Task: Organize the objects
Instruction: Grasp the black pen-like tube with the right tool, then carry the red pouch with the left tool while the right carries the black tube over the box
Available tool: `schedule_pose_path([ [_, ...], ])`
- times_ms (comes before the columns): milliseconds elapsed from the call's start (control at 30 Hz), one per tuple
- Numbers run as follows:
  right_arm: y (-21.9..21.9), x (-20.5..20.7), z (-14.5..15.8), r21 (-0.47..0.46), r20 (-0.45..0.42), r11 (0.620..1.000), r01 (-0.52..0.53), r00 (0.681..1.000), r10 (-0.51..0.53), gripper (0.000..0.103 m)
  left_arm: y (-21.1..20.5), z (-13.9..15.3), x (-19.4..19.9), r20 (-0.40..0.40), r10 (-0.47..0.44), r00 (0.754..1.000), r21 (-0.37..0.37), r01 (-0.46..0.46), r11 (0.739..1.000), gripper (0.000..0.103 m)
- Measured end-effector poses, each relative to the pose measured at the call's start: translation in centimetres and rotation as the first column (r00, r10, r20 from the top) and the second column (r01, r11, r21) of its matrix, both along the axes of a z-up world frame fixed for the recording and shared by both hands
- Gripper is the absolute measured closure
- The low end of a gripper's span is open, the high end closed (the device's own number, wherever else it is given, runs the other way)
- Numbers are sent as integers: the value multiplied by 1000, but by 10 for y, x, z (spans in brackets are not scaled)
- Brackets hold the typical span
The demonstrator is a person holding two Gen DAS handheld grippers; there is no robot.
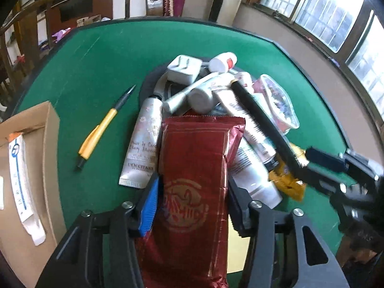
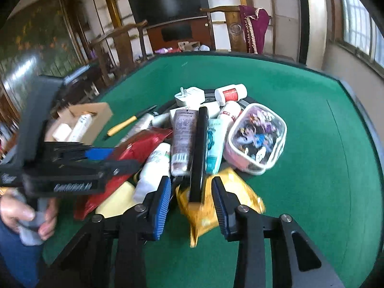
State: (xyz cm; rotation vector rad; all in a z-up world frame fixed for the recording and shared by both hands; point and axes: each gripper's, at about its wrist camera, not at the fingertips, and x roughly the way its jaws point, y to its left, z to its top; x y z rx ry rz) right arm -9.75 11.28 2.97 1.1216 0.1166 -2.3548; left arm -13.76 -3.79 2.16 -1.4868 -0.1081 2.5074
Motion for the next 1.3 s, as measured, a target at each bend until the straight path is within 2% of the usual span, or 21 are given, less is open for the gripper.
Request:
schedule_pose_path([
  [67,-5,-14,-6,21,25,1000,6,1000,-6,65,0,-7,-4,29,8,1000,-45,-7,999,42],
  [133,-7,-29,-14,37,55,999,20,998,-22,69,6,-12,-7,24,6,1000,-87,-4,996,41],
  [233,-9,-44,-18,10,84,1000,9,996,-10,73,11,-15,-5,2,-7,1000,-141,7,990,41],
  [267,-9,-45,-18,0,91,1000,11,996,-11,80,12,-15,-5,-5,-8,1000,-147,7,989,41],
  [300,-8,-45,-19,4,92,1000,16,996,-17,84,12,-16,-5,-11,-8,1000,-153,6,988,42],
  [400,-5,-35,-23,17,88,1000,26,996,-27,86,5,-14,-4,-28,7,1000,-143,-11,990,55],
  [467,1,-23,-21,-13,82,999,31,996,-30,86,1,-11,-6,-29,22,999,-115,-25,993,58],
  [533,3,-5,-13,-7,21,999,32,999,-31,86,-3,-8,-4,-37,39,999,-96,-42,995,60],
  [700,6,18,5,-38,-91,999,34,995,-38,86,-6,1,1,-78,64,995,-94,-72,993,60],
  [800,2,25,11,-50,-126,998,22,992,-28,86,-4,12,6,-131,80,988,-62,-89,994,60],
  [933,-10,36,15,-55,-147,998,-11,989,3,86,-5,24,15,-189,87,978,-24,-93,995,60],
  [1133,-13,35,14,-55,-138,998,-12,990,4,86,-8,35,23,-251,121,960,-24,-131,991,60],
  [1300,-11,33,11,-56,-127,998,-9,992,2,86,-4,33,20,-268,130,954,-45,-147,988,60],
])
